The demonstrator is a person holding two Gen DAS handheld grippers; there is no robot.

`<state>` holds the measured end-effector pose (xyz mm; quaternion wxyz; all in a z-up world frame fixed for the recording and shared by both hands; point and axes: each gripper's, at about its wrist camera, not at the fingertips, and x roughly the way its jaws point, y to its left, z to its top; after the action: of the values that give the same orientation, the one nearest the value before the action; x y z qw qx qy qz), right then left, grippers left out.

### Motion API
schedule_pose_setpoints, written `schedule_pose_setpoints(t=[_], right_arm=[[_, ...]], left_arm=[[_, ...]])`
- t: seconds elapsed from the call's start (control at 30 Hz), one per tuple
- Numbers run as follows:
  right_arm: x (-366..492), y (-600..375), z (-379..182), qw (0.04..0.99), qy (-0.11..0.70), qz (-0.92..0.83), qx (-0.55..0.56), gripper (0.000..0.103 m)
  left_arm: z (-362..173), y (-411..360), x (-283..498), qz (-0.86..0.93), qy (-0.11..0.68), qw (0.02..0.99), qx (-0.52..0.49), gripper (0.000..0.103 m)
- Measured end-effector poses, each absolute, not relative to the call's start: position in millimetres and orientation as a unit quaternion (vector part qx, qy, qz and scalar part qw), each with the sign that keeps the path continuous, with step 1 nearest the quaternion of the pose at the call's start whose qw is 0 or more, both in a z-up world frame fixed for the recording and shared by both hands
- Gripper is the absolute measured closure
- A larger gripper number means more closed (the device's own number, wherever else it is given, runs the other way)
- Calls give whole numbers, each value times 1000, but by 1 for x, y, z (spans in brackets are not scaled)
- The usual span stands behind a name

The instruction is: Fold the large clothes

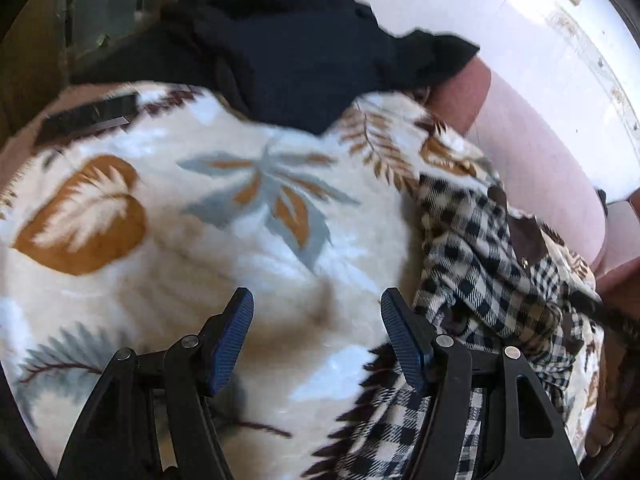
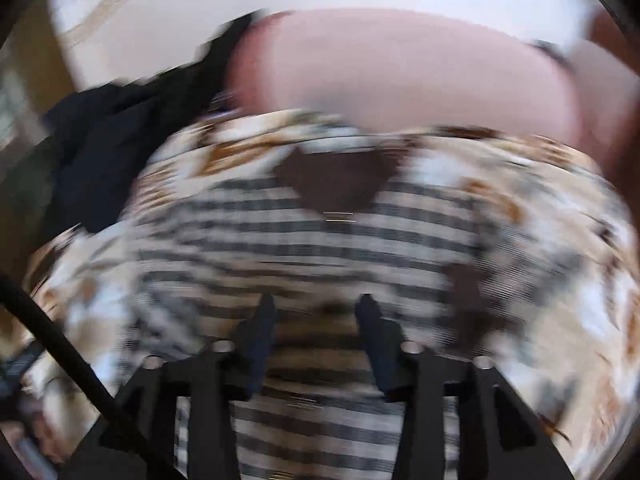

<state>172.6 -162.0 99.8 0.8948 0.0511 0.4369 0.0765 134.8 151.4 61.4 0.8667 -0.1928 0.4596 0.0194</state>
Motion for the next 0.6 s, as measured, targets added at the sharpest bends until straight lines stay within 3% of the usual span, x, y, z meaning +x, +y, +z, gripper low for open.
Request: schedule_pose_setpoints(t=[0.27,0.4,0.43,0.47,0.5,0.57,0.6], right_arm=[[228,-10,95,872,438,164,-146,40],[257,24,71,844,464,146,-226,42],[265,26,64,835,478,143,-233,70],[271,28,58,824,496,144,-233,91],[278,28,55,819,507,141,-229,98],[286,29,52,824,502,131,-228,98],[292,28,51,828,499,122,-224,98]], left_arm=[[49,130,142,-5,468,866,-177,38],[47,112,134,-21,466,873,-142,38],[45,109,134,-26,470,871,-140,38],[41,105,134,-33,476,867,-139,39],[36,102,134,-45,487,861,-142,41],[26,96,134,-58,509,848,-137,72],[25,93,131,-49,506,853,-116,80]])
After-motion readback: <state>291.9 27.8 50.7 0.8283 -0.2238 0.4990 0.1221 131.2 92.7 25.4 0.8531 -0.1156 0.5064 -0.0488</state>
